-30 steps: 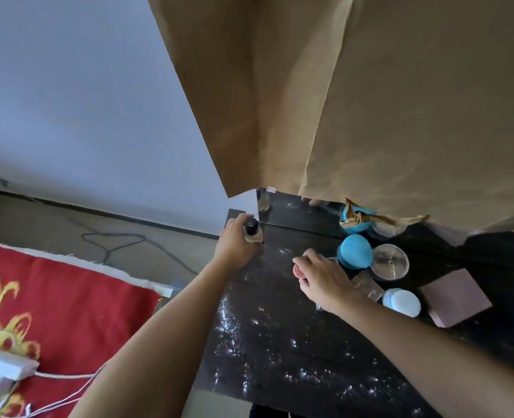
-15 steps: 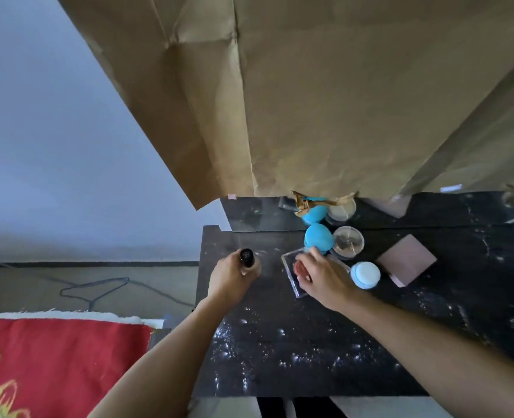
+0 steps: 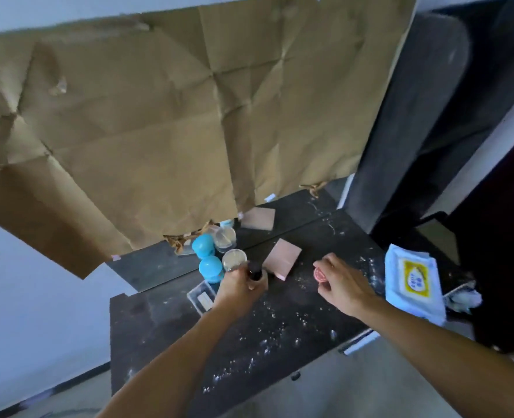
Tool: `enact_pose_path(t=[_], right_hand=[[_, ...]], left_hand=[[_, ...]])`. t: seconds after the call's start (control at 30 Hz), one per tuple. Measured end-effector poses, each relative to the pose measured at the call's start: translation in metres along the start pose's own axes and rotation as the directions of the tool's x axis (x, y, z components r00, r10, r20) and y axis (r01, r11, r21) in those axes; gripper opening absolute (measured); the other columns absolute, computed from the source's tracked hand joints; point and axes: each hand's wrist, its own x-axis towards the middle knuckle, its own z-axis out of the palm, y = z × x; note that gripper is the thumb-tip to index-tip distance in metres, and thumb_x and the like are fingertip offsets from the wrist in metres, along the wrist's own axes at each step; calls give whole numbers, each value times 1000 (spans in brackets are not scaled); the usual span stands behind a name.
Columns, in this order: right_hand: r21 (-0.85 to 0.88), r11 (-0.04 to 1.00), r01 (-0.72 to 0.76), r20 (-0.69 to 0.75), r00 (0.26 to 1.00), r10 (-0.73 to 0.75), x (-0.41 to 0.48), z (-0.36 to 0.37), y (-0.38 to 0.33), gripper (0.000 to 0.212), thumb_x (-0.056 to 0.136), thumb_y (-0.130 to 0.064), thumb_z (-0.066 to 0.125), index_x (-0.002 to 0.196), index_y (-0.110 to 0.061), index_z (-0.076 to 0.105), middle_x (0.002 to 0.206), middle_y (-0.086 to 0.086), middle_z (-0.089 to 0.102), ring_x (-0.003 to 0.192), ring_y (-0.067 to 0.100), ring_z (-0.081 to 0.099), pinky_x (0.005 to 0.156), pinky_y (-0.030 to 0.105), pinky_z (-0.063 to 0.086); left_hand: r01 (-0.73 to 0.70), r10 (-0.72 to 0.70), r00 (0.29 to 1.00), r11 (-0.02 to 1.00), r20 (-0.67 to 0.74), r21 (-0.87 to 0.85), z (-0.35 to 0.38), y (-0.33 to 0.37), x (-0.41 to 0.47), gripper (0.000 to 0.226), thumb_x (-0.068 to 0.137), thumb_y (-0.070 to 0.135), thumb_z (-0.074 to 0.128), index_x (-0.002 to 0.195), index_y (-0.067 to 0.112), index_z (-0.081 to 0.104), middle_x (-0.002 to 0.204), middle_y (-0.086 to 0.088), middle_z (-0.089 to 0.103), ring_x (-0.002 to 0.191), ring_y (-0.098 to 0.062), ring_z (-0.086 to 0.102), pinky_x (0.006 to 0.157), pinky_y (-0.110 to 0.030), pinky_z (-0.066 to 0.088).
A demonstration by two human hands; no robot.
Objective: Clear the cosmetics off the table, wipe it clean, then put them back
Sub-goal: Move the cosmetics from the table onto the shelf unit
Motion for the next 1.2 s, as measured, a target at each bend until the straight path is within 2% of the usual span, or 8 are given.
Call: enact_pose_path(t=[0.17, 0.33, 0.4, 0.5, 0.63, 0.87, 1.03, 1.2], right_hand=[[56, 992, -110, -83, 990, 114, -39, -20, 99, 33, 70, -21, 66, 102, -17, 60, 102, 3, 56, 90, 26, 61, 58, 36, 49], [34, 975, -221, -97, 970, 223, -76, -49, 203, 25, 74, -25, 62, 97, -16, 59, 100, 3, 55, 88, 27, 62, 63, 36, 50], [39, 970, -241, -119, 963, 244, -89, -58, 241, 28, 72, -24, 64, 98, -16, 60, 99, 3, 55, 88, 26, 62, 61, 35, 50], [32, 961, -275, -105, 955, 277, -96, -69, 289, 36, 64, -20, 69, 99, -15, 64, 95, 4, 59, 78, 28, 65, 53, 33, 49], [13, 952, -306, -74, 949, 306, -81, -76, 334, 41, 69, -21, 68, 109, -14, 63, 100, 8, 60, 76, 34, 64, 57, 37, 50], [-11, 972, -233, -74, 970, 232, -8, -79, 393, 43, 83, -27, 58, 125, -19, 52, 112, 6, 57, 83, 32, 64, 66, 36, 50], [-10, 984, -178, -63, 982, 177, 57, -87, 425, 33, 89, -27, 55, 121, -20, 50, 117, 3, 56, 87, 26, 64, 63, 30, 42], [53, 994, -93, -16, 995, 94, 127, -81, 446, 32, 92, -23, 52, 122, -16, 49, 115, 9, 54, 90, 30, 62, 70, 38, 51]], left_hand=[[-98, 97, 994, 995, -42, -24, 52, 102, 8, 13, 82, 28, 65, 84, 14, 62, 77, -2, 64, 69, -18, 53, 65, -27, 44], [-109, 122, 990, 980, 67, -166, 126, 195, 23, 19, 75, 28, 63, 65, 22, 47, 59, 7, 49, 59, -17, 45, 55, -25, 35], [-58, 61, 998, 988, 19, -140, 149, 227, 29, 22, 75, 30, 58, 62, 18, 46, 53, 7, 48, 51, -13, 39, 49, -22, 34], [-124, 131, 991, 982, 41, -141, 175, 261, 38, 25, 75, 30, 62, 59, 24, 44, 52, 9, 46, 50, -12, 36, 49, -19, 35], [-161, 170, 984, 977, 53, -141, 203, 287, 65, 29, 77, 34, 62, 59, 27, 41, 49, 10, 43, 46, -7, 34, 48, -19, 34], [-129, 135, 989, 987, 55, -100, 248, 313, 147, 23, 82, 43, 57, 70, 25, 51, 58, 6, 58, 57, -15, 55, 57, -28, 46], [-31, 32, 999, 993, 8, -113, 276, 332, 199, 24, 82, 45, 55, 69, 25, 50, 62, 4, 60, 60, -18, 58, 59, -29, 48], [52, -54, 998, 994, -25, -98, 300, 335, 233, 31, 76, 54, 55, 79, 23, 57, 70, 2, 65, 72, -22, 63, 67, -34, 53]])
